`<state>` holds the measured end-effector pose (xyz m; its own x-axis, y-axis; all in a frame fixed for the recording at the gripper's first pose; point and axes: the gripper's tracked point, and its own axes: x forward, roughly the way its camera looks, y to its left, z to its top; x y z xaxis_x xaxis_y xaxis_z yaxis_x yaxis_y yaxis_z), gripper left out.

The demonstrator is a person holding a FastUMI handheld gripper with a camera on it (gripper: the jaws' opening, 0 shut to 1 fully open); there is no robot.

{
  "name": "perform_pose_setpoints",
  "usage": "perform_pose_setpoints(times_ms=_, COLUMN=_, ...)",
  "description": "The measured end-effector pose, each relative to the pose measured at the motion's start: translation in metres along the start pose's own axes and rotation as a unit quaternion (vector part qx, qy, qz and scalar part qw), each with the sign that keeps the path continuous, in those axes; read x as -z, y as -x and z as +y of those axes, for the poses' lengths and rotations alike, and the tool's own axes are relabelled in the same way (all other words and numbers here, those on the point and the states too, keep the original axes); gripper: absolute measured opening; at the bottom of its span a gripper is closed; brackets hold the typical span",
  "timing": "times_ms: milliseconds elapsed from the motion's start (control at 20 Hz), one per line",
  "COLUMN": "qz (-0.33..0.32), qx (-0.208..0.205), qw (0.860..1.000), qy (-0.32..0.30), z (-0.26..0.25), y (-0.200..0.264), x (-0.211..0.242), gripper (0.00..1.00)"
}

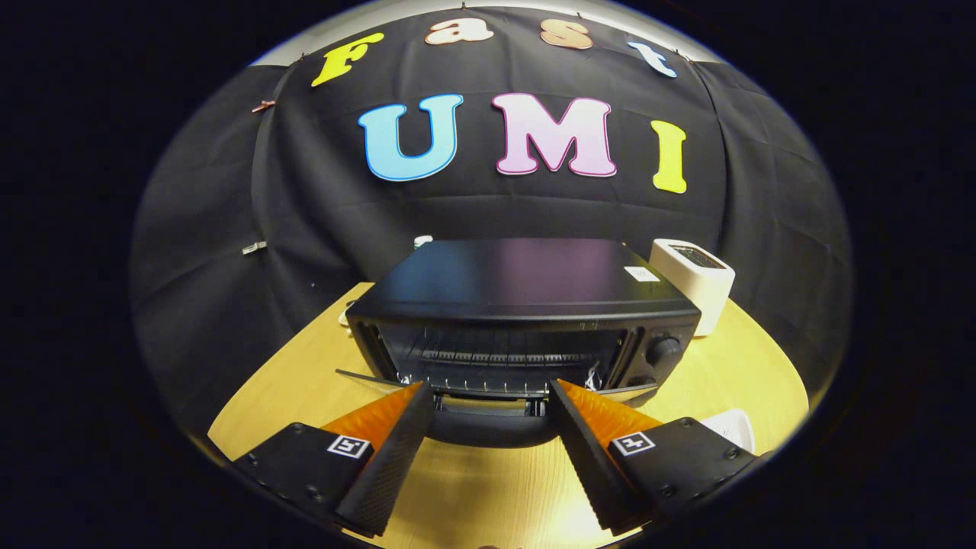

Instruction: Open the toaster oven, put the food inside, and close the toaster oven door.

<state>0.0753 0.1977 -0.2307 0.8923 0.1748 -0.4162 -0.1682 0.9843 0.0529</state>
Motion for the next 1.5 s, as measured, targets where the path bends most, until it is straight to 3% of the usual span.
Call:
perform_pose_setpoints(times_ms=150, qz=0.023, qx=-0.011, qw=0.999, qy=0.022, z=0.002, y=0.015, x=0.03, gripper=0.99)
perform_pose_setpoints(times_ms=400, qz=0.132, qx=-0.021, qw=0.991, qy=-0.002, z=-0.009, y=0.037, x=0.111, gripper=0.99)
perform_pose_setpoints(times_ms=500, qz=0.141, qx=-0.02, qw=0.99, qy=-0.01, z=-0.018, y=0.047, x=0.127, gripper=0.99)
perform_pose_setpoints(times_ms=750, qz=0.124, qx=-0.022, qw=0.992, qy=0.014, z=-0.058, y=0.076, x=0.108, gripper=0.99)
perform_pose_setpoints(times_ms=1200, qz=0.127, qx=0.025, qw=0.991, qy=-0.015, z=-0.188, y=0.11, x=0.069, gripper=0.99)
perform_pose_setpoints(times_ms=1500, qz=0.151, qx=0.027, qw=0.988, qy=-0.033, z=-0.262, y=0.114, x=0.059, gripper=0.99)
